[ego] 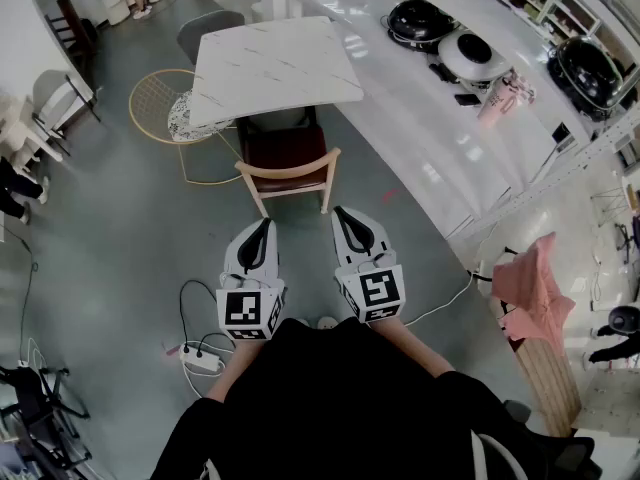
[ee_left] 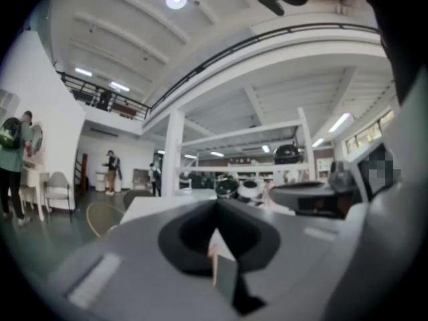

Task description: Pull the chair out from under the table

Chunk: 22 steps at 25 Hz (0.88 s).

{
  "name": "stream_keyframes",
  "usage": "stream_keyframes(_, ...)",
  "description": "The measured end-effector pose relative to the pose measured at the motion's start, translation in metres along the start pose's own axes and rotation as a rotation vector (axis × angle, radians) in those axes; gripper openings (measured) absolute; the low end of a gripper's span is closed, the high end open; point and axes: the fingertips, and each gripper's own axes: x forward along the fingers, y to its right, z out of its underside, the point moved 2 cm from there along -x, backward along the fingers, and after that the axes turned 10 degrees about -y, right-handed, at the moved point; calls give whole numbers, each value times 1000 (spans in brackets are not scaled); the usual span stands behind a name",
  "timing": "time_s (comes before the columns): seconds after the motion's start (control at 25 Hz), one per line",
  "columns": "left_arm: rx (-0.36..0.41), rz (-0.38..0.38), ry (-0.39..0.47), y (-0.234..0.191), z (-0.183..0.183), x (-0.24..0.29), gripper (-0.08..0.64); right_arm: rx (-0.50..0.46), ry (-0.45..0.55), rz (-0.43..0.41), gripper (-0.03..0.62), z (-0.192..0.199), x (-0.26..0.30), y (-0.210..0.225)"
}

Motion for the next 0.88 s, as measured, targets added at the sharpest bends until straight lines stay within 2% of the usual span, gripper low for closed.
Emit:
stream_keyframes(0.56,3,44,-6,-25,13,8,6,35,-7,37,21,10,14,-12)
stream_keyframes(0.88,13,45,-21,-50,22,57,6,-7,-32,24,23,22,62,17)
